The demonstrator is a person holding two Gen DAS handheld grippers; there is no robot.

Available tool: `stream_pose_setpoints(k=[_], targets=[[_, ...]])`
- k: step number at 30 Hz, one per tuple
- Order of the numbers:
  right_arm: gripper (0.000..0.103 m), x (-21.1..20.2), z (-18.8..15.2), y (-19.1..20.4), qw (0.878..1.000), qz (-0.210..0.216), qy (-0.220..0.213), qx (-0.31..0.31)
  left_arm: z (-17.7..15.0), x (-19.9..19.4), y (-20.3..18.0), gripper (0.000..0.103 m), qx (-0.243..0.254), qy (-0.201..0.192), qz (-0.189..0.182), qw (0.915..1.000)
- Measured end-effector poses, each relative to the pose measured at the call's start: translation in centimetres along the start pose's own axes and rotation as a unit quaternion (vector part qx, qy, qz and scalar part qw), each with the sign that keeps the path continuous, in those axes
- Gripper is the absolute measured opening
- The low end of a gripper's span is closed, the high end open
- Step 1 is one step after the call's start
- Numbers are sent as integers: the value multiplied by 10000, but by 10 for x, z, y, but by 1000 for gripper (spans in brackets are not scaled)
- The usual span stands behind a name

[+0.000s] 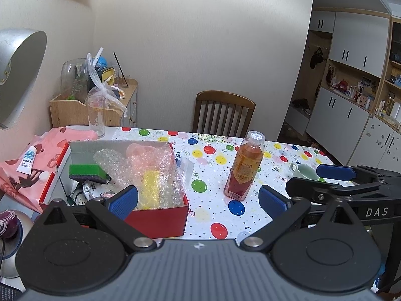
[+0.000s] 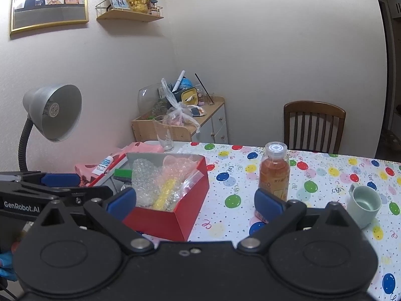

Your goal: Organize soft objects

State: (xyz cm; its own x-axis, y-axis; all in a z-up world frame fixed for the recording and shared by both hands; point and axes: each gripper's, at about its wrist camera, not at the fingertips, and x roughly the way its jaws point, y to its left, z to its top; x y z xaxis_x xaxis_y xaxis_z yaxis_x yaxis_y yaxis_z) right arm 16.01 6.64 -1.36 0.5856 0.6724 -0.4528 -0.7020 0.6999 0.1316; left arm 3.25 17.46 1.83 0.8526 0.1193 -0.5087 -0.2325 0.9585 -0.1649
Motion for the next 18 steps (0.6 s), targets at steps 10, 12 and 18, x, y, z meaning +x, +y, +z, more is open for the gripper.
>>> stream_pose_setpoints(k=[10,12,18], targets=[[101,2,-1,0,10000,-11,26,27,-2,3,1,103,23,-23,100,9999],[101,2,-1,0,10000,1,26,33,-3,4,2,103,13,-12,121,9999],[101,5,-3,1,10000,20,55,37,-2,5,4,103,-17,32,124,9999]])
